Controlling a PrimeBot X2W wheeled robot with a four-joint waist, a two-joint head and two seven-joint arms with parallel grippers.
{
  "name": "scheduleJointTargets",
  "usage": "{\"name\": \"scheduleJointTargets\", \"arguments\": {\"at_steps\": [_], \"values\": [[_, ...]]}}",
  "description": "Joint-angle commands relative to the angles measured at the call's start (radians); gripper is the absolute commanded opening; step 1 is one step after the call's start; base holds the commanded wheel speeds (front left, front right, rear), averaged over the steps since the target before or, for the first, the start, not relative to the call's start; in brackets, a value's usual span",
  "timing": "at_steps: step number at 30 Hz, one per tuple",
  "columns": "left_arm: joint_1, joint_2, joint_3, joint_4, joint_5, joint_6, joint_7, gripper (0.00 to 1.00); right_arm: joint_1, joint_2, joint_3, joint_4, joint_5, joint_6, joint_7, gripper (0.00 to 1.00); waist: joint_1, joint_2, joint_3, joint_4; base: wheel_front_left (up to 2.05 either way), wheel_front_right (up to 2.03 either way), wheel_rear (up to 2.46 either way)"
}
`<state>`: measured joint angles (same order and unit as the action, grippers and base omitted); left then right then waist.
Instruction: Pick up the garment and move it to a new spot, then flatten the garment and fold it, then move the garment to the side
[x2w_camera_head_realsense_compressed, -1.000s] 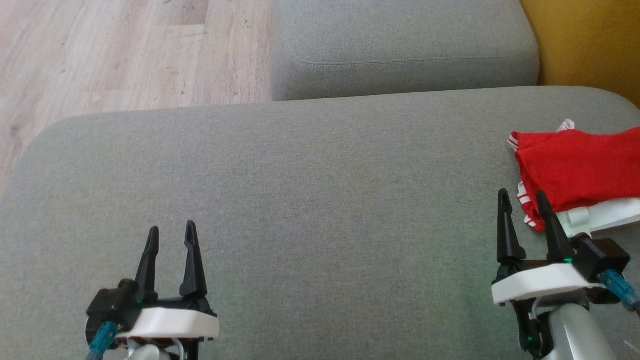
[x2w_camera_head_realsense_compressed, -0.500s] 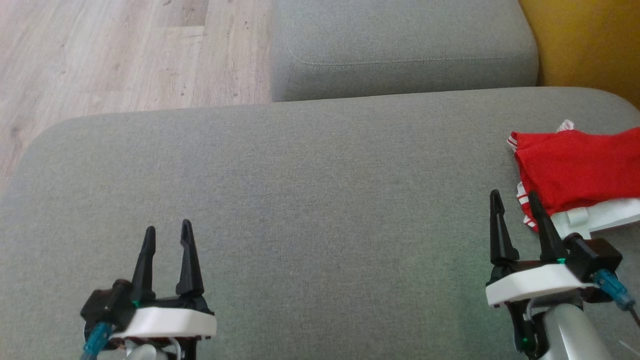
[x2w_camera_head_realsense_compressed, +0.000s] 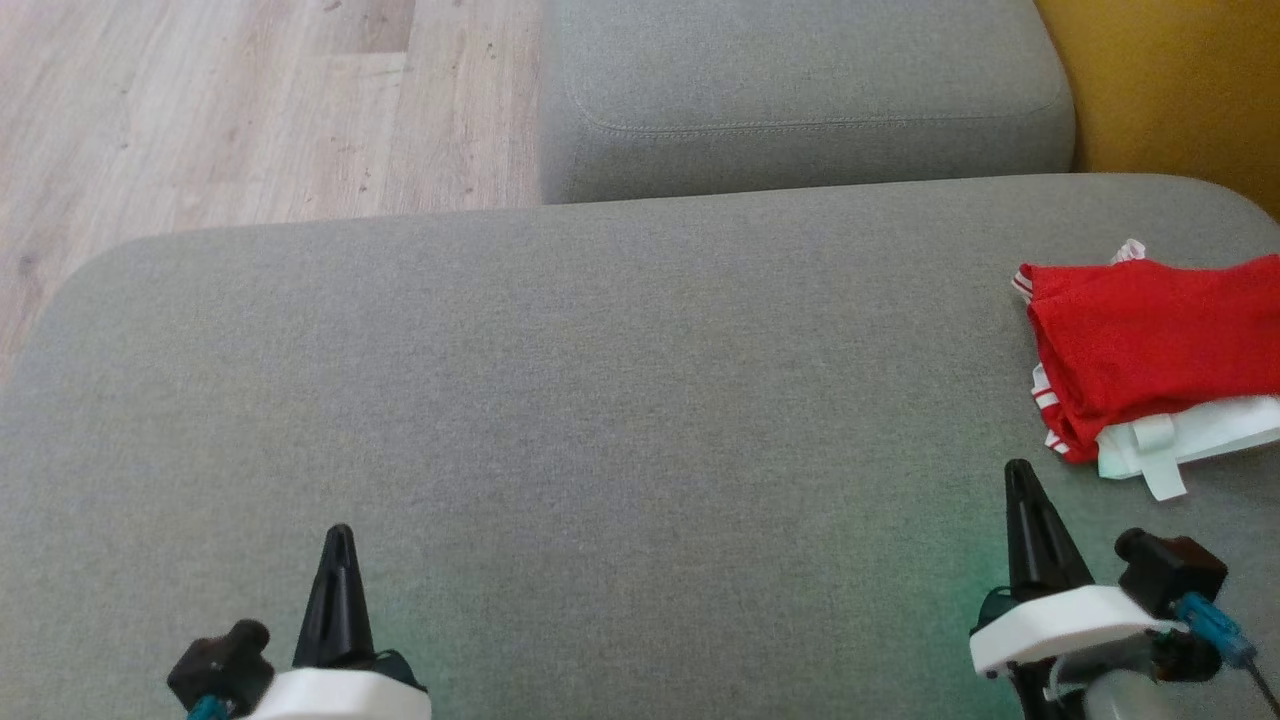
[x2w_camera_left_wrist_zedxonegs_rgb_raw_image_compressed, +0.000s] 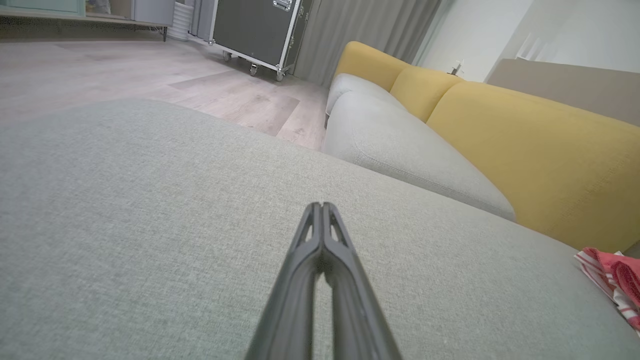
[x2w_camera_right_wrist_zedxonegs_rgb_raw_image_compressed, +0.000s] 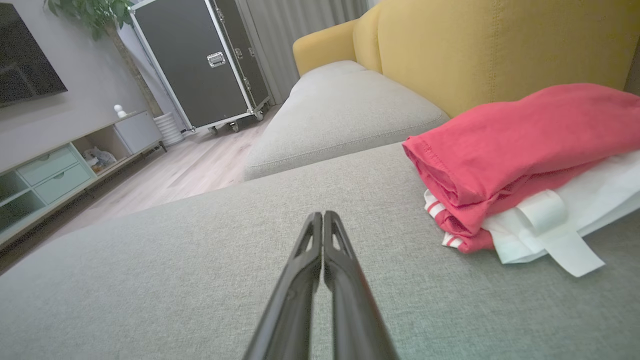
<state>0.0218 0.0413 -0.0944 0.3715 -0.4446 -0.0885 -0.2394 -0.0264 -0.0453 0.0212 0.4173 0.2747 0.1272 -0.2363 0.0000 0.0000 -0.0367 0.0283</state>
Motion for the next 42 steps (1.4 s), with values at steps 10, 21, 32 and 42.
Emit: {"name": "scheduleJointTargets", "arguments": {"at_steps": [10,21,32,42], "values": [[-0.056,0.001,0.026,-0.043,-0.113,-0.005,0.031,0.00,-0.051,-0.002,-0.015,-0.049,0.131,0.000,0.034,0.00,0.0000,0.0000,0.004,-0.002,0.00,0.00,0.00],[-0.063,0.002,0.044,-0.052,-0.219,-0.009,0.063,0.00,-0.053,-0.002,-0.027,-0.062,0.252,0.001,0.066,0.00,0.0000,0.0000,0.007,-0.005,0.00,0.00,0.00],[-0.069,0.003,0.061,-0.060,-0.315,-0.012,0.093,0.00,-0.056,-0.002,-0.038,-0.073,0.363,0.001,0.095,0.00,0.0000,0.0000,0.011,-0.007,0.00,0.00,0.00],[-0.076,0.003,0.078,-0.067,-0.412,-0.016,0.122,0.00,-0.059,-0.003,-0.049,-0.085,0.473,0.001,0.124,0.00,0.0000,0.0000,0.014,-0.010,0.00,0.00,0.00]]}}
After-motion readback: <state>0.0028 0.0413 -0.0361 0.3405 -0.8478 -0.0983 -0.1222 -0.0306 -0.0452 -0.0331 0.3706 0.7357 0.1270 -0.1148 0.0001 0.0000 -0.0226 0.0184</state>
